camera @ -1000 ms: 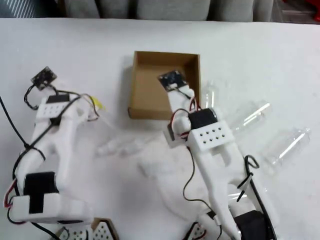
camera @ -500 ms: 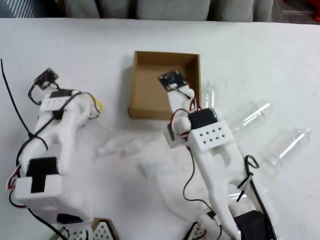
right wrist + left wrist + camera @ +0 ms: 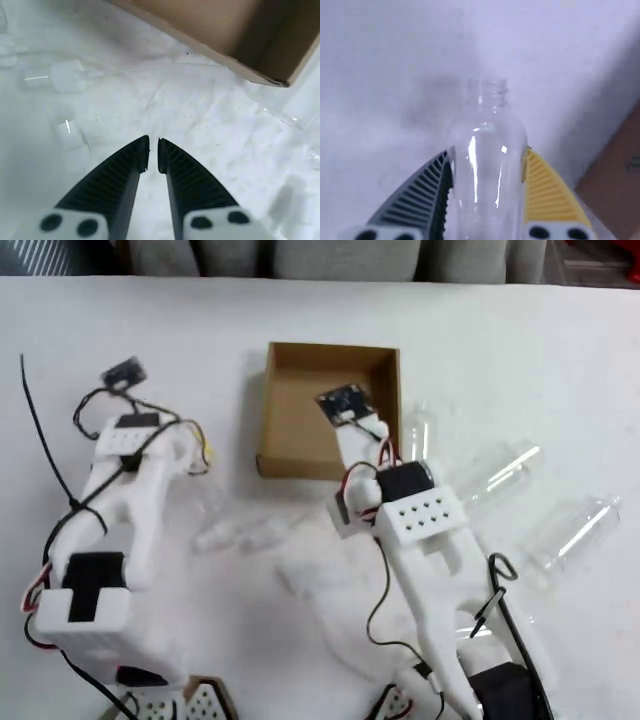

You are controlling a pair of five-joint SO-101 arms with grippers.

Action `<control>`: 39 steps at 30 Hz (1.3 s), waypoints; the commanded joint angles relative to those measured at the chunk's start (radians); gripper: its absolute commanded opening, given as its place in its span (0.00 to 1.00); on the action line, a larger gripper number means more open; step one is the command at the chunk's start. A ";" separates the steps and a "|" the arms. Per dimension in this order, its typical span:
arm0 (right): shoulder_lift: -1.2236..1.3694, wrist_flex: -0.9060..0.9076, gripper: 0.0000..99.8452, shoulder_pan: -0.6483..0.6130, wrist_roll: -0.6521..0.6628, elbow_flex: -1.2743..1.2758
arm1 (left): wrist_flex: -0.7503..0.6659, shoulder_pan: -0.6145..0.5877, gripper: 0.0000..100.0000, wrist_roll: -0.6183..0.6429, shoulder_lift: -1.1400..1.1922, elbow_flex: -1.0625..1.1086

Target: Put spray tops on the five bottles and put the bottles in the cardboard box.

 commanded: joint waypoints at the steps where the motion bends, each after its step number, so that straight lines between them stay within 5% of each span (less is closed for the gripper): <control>1: -0.035 -0.012 0.02 0.010 0.014 -0.005 | 0.035 0.044 0.04 -0.203 -0.059 -0.063; 6: -0.035 -0.008 0.02 0.004 0.055 -0.003 | 0.043 0.007 0.05 -0.408 -0.134 -0.049; 14: -0.036 0.001 0.02 -0.288 0.278 0.043 | 0.038 -0.205 0.05 -0.176 -0.128 -0.038; 21: -0.027 -0.179 0.04 -0.490 0.440 0.130 | 0.043 -0.332 0.05 -0.164 -0.056 -0.086; 26: -0.025 -0.268 0.17 -0.536 0.517 0.141 | 0.064 -0.367 0.05 -0.163 0.005 -0.143; 34: -0.007 -0.544 0.18 -0.587 0.687 0.249 | 0.095 -0.395 0.05 -0.163 0.051 -0.198; 39: 0.189 -0.562 0.18 -0.582 0.766 0.123 | 0.094 -0.392 0.05 -0.166 0.054 -0.196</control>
